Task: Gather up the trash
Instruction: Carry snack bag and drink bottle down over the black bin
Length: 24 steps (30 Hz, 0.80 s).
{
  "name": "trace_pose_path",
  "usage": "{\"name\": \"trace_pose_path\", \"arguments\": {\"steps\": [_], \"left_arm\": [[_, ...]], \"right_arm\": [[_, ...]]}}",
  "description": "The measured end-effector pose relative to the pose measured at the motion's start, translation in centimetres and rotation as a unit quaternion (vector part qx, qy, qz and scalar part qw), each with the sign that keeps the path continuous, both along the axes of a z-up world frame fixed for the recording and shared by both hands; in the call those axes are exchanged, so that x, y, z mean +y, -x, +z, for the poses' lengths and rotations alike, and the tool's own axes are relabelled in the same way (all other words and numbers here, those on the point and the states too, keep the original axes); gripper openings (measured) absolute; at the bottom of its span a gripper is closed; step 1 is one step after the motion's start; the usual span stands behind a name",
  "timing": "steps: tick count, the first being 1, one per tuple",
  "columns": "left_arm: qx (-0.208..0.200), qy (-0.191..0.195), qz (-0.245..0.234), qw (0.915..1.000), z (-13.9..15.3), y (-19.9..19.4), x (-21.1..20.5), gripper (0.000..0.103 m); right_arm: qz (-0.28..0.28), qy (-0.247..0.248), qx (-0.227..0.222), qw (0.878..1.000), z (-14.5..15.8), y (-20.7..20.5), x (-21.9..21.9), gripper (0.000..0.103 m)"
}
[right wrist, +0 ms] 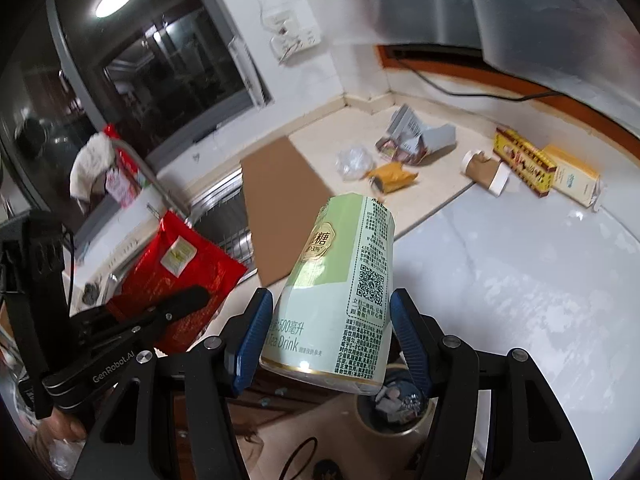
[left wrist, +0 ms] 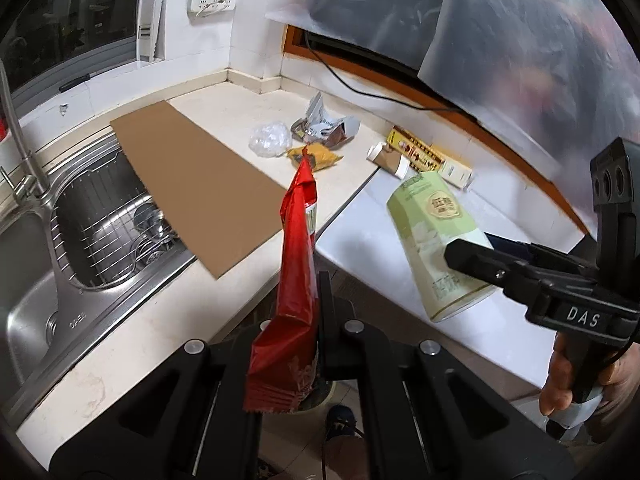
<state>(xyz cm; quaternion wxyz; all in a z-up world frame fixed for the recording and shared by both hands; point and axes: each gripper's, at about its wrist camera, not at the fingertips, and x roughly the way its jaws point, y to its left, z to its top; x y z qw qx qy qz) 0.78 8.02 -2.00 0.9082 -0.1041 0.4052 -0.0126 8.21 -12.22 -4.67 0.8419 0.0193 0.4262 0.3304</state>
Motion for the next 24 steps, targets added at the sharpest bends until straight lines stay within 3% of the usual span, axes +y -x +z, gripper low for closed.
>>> {"name": "trace_pose_path", "arguments": {"steps": [14, 24], "left_arm": [[0.043, -0.019, 0.000, 0.9989, -5.4, 2.2, 0.5, 0.001], [0.077, -0.007, -0.008, 0.9970, -13.5, 2.5, -0.9, 0.001]], "right_arm": [[0.032, 0.062, 0.022, 0.997, -7.4, 3.6, 3.7, 0.060], [0.050, 0.107, 0.060, 0.991, -16.8, 5.5, 4.5, 0.060]]}}
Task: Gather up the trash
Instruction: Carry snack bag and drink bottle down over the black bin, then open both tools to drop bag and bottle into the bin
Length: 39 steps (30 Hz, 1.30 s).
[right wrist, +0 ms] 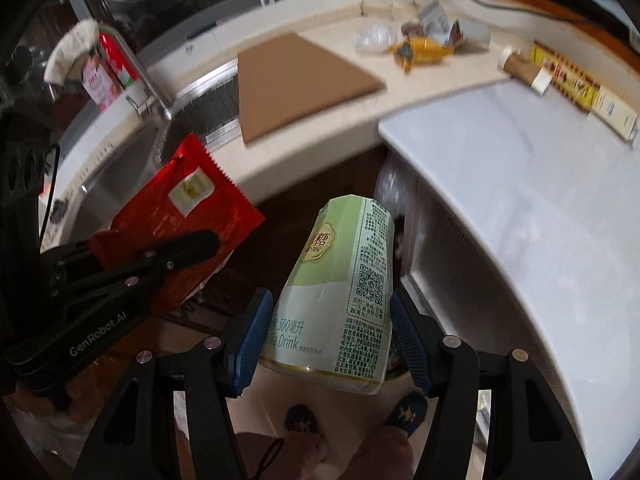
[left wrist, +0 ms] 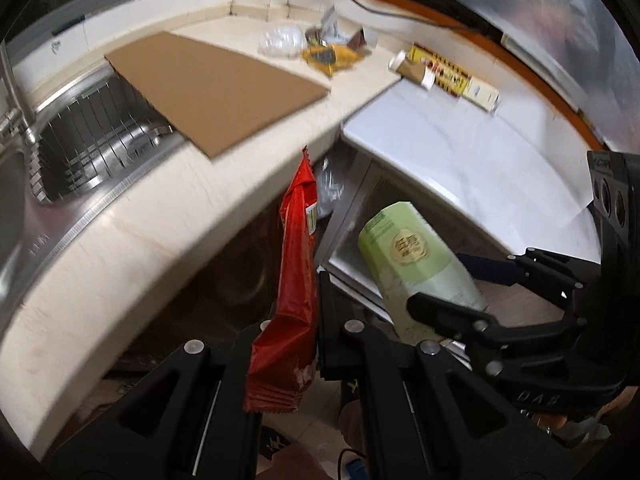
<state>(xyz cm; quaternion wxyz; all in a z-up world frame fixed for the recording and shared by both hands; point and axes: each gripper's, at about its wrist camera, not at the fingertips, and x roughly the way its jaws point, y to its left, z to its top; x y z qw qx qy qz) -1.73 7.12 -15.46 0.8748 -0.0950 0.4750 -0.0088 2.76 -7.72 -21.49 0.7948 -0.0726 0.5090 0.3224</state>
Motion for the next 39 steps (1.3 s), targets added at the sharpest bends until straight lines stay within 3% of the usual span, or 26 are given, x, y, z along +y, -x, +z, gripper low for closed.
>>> {"name": "trace_pose_path", "arguments": {"steps": [15, 27, 32, 35, 37, 39], "left_arm": [[0.086, 0.004, -0.013, 0.9962, -17.8, -1.7, -2.3, 0.001], [0.114, -0.012, -0.045, 0.9924, -30.9, -6.9, -4.0, 0.001], [0.115, -0.026, -0.056, 0.9915, -33.7, -8.3, -4.0, 0.002], [0.120, -0.027, -0.054, 0.9910, -34.3, -8.6, -3.7, 0.022], [0.124, -0.019, -0.052, 0.9908, -34.5, -8.6, -3.4, 0.070], [0.118, -0.019, -0.046, 0.9918, -34.4, -8.5, -3.1, 0.075]], "right_arm": [[-0.043, 0.039, 0.077, 0.995, -18.9, -0.9, -1.4, 0.061], [-0.057, 0.069, 0.050, 0.995, -31.8, -5.5, -1.7, 0.063], [-0.048, 0.090, 0.042, 0.994, -34.8, -6.3, -1.2, 0.064], [-0.043, 0.096, 0.037, 0.994, -35.8, -6.1, -0.9, 0.065], [-0.039, 0.099, 0.034, 0.994, -36.2, -6.0, -0.6, 0.067], [-0.039, 0.097, 0.030, 0.994, -36.3, -6.0, -0.5, 0.068]]}}
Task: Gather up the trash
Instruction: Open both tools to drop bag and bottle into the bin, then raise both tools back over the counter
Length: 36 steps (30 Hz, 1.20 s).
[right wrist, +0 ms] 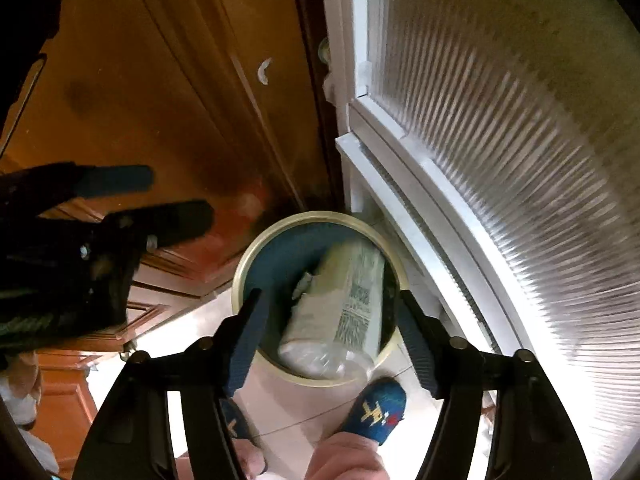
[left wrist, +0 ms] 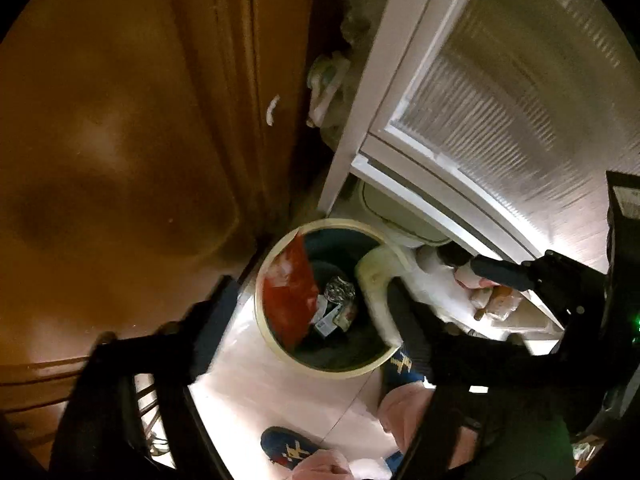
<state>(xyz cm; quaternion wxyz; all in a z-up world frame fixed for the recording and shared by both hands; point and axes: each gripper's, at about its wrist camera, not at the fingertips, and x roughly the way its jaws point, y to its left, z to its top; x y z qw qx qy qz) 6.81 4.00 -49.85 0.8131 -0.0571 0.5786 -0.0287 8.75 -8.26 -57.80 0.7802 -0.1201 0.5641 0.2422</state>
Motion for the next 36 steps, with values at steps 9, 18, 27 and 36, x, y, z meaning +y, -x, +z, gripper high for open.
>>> {"name": "trace_pose_path", "arguments": {"steps": [9, 18, 27, 36], "left_arm": [[-0.002, -0.010, 0.002, 0.9999, 2.0, 1.6, 0.5, 0.075], [-0.014, -0.015, 0.004, 0.9998, 7.5, 3.1, 0.3, 0.075], [-0.028, -0.021, 0.030, 0.9989, 15.8, 4.9, 1.2, 0.075], [-0.074, -0.029, 0.029, 0.9964, 26.8, 8.3, 1.4, 0.075]], "right_arm": [[-0.011, -0.001, -0.005, 1.000, 3.2, 1.7, -0.9, 0.068], [-0.028, -0.016, -0.006, 0.999, 9.5, 3.2, -2.1, 0.068], [-0.020, -0.014, -0.019, 1.000, 17.6, 4.5, -2.2, 0.068], [0.020, -0.032, -0.066, 0.997, 29.4, 6.8, -1.8, 0.068]]}}
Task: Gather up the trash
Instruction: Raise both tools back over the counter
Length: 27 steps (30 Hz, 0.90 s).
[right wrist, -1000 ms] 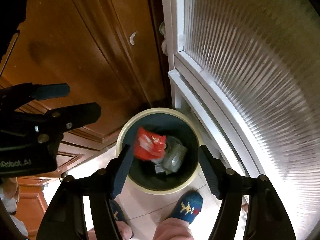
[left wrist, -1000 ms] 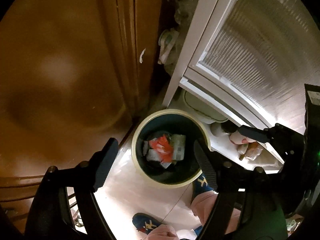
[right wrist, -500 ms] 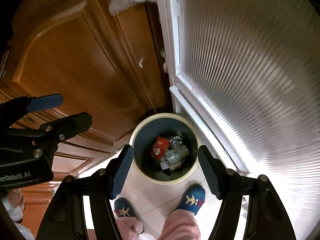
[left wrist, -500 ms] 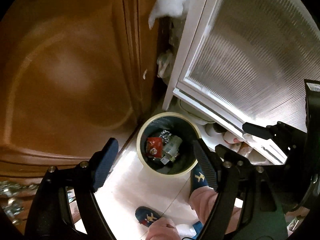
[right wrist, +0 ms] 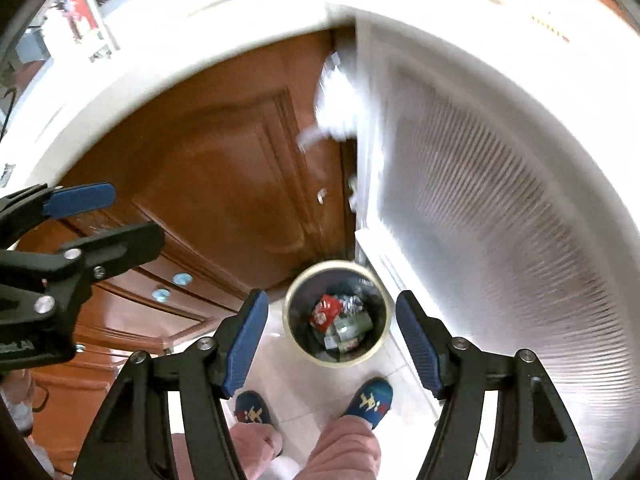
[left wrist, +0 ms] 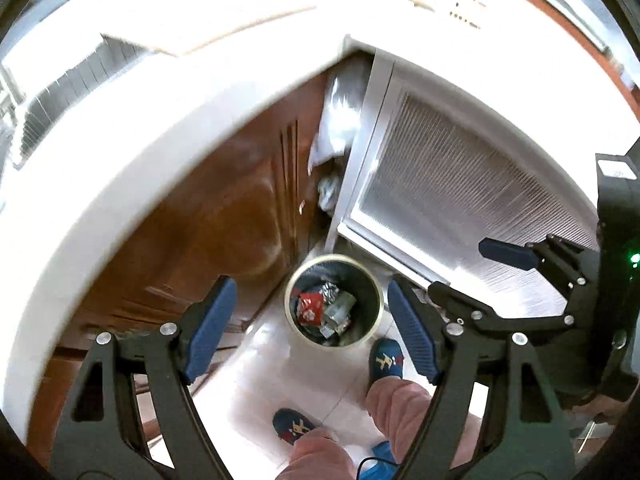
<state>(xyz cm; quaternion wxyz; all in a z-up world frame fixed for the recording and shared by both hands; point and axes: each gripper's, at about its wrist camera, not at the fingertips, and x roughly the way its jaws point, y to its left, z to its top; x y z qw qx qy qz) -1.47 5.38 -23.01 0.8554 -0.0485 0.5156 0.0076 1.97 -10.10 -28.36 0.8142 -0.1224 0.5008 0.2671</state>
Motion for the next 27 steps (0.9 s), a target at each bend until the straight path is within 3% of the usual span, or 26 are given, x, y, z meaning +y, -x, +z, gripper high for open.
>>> {"name": "trace_pose_path", "arguments": {"steps": [6, 12, 16, 22, 27], "left_arm": [[-0.045, -0.013, -0.004, 0.9989, 6.9, 0.8, 0.5, 0.075], [-0.091, 0.014, 0.020, 0.9956, 12.7, 1.2, 1.6, 0.075], [-0.115, 0.009, 0.018, 0.9932, 15.7, 1.3, 1.7, 0.075], [-0.142, -0.003, 0.014, 0.9898, 19.4, 0.5, 1.4, 0.075], [-0.154, 0.012, 0.017, 0.9878, 21.0, -0.4, 1.3, 0.075]], "right_arm": [[0.008, -0.021, -0.042, 0.999, 8.1, 0.7, 0.0, 0.068], [-0.001, -0.042, -0.096, 0.995, 16.0, 1.2, -1.3, 0.068], [-0.018, -0.058, -0.129, 0.990, 20.4, 1.1, -2.9, 0.068], [-0.045, -0.077, -0.157, 0.984, 24.4, -0.3, -5.5, 0.068], [-0.066, -0.084, -0.168, 0.980, 25.9, -1.8, -7.8, 0.068]]}}
